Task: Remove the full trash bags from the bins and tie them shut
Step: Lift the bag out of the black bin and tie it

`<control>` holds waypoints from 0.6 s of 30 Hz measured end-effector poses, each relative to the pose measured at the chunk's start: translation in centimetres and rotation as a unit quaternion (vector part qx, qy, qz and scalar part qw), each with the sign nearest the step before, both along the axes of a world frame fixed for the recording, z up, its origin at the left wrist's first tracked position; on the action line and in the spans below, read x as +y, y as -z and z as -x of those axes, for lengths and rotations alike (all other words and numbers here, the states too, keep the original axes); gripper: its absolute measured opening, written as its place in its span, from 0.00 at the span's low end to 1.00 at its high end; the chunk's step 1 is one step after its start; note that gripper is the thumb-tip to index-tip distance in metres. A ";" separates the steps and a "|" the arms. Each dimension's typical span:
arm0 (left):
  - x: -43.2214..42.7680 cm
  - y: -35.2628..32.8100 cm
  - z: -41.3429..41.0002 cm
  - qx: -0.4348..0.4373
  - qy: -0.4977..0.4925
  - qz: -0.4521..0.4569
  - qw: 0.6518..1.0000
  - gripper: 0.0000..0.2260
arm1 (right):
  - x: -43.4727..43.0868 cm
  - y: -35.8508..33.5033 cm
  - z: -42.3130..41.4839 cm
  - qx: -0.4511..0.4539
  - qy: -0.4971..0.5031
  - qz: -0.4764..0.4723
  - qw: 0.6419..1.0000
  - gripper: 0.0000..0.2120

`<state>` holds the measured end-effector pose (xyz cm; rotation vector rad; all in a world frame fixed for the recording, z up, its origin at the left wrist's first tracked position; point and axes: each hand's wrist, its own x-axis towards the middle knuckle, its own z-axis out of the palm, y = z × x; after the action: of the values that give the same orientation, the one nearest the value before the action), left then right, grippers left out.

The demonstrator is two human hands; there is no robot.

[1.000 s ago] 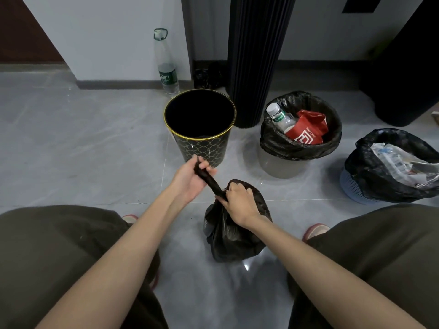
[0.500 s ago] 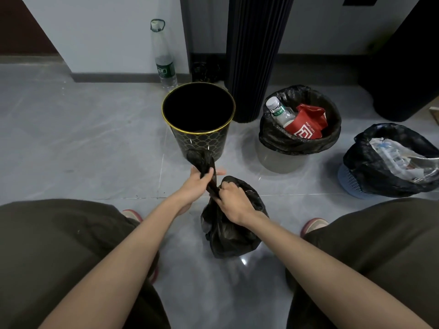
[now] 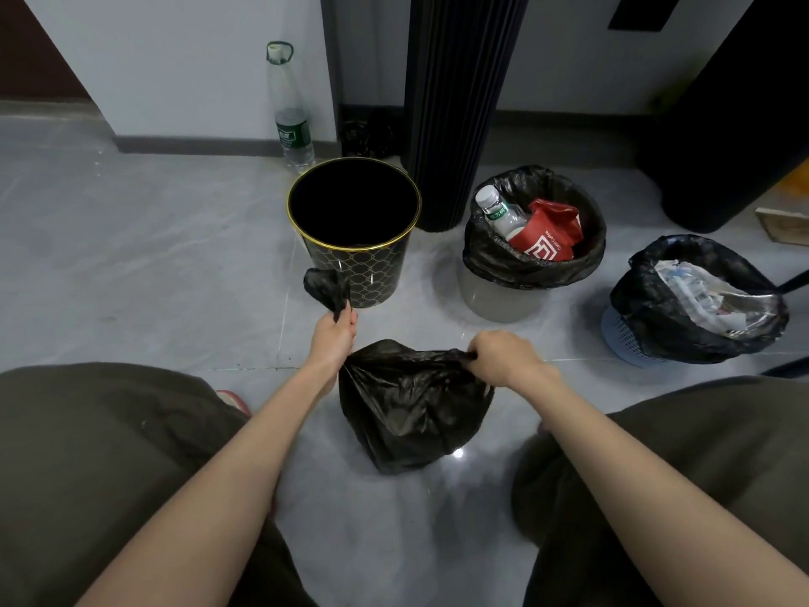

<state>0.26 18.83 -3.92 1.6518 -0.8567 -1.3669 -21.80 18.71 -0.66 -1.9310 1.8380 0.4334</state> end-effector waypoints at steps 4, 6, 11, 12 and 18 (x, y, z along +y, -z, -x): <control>0.2 0.2 0.6 -0.130 0.125 0.055 0.982 0.15 | -0.6 -1.8 1.9 -0.084 0.088 -0.041 0.992 0.11; 0.4 0.7 1.0 -0.156 0.172 0.068 0.970 0.13 | -0.4 -2.6 2.1 -0.221 0.178 -0.052 0.957 0.11; 0.7 1.6 1.3 -0.168 0.198 0.065 0.964 0.11 | 0.5 -2.4 2.5 -0.494 0.371 -0.017 0.786 0.10; 0.7 1.6 1.3 -0.165 0.189 0.067 0.966 0.11 | 0.7 -1.9 2.4 -0.505 0.381 0.027 0.774 0.10; 0.6 1.1 1.7 -0.130 0.162 0.073 0.975 0.13 | 2.7 -0.7 0.0 -0.174 -0.043 0.247 0.952 0.20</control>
<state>-1.43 19.40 -5.02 1.6495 -1.3970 -1.2771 -21.78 21.38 0.07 -2.2306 1.7373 -0.3664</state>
